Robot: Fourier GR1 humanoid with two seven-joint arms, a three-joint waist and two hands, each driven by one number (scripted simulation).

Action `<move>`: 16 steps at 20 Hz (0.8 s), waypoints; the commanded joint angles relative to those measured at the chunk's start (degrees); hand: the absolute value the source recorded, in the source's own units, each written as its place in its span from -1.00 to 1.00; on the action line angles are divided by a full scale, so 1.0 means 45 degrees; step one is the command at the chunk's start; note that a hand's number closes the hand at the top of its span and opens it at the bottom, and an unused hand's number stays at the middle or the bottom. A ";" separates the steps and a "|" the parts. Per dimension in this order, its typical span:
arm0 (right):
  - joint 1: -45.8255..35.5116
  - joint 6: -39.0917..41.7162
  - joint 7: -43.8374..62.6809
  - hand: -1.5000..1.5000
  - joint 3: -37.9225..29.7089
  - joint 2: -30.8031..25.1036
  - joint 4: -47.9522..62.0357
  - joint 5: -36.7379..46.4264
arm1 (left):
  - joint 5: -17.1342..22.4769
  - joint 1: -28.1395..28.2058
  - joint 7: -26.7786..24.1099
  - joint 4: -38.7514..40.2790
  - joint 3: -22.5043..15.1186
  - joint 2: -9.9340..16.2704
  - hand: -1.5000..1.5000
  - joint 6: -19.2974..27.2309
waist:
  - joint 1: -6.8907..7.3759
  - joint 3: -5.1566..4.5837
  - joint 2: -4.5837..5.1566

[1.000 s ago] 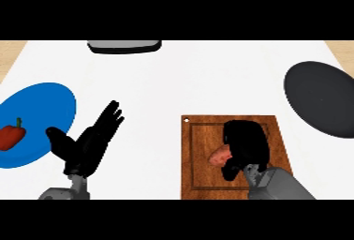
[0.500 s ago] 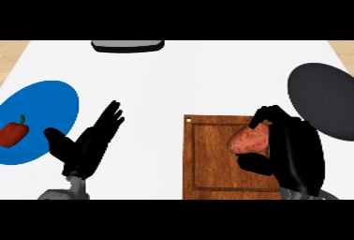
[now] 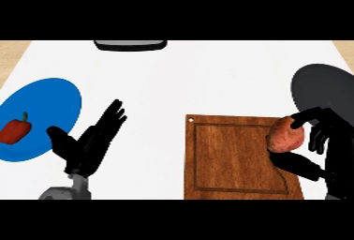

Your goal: Pick the sweet potato from the cutting board and place it in the pan

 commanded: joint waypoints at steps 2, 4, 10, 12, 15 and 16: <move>-0.0089 -0.0423 -0.2475 1.00 -0.2500 -0.0768 0.2143 -0.1917 | -0.0087 0.0033 -0.0106 0.0177 0.0014 -0.0219 0.00 -0.0098 | 0.0120 -0.0008 0.0020; -0.0049 -0.1536 -0.3509 1.00 -0.2322 -0.0489 0.3786 -0.0919 | -0.0055 -0.0490 0.0083 0.0499 0.0149 -0.0176 0.00 -0.0160 | 0.0129 -0.0006 0.0032; -0.2864 -0.2768 -0.5626 1.00 -0.3942 -0.0864 0.8563 -0.1209 | -0.0244 -0.0531 0.0424 -0.0030 -0.0049 -0.0291 0.00 -0.0052 | 0.0359 0.0004 0.0062; -0.3311 -0.3358 -0.6075 1.00 -0.4438 -0.1039 0.9612 -0.0993 | -0.0209 -0.0627 -0.0039 0.0828 0.0196 -0.0429 0.00 -0.0120 | 0.0304 -0.0002 0.0072; -0.4183 -0.4605 -0.7085 1.00 -0.5353 -0.1181 1.1875 -0.1205 | -0.0252 -0.0361 0.0249 0.0165 0.0115 -0.0201 0.00 -0.0234 | 0.0391 0.0006 0.0076; -0.4222 -0.4776 -0.7823 1.00 -0.6056 -0.1723 1.2538 -0.1840 | -0.0327 -0.0037 -0.0199 0.0159 0.0048 -0.0235 0.00 -0.0307 | 0.0443 0.0015 0.0100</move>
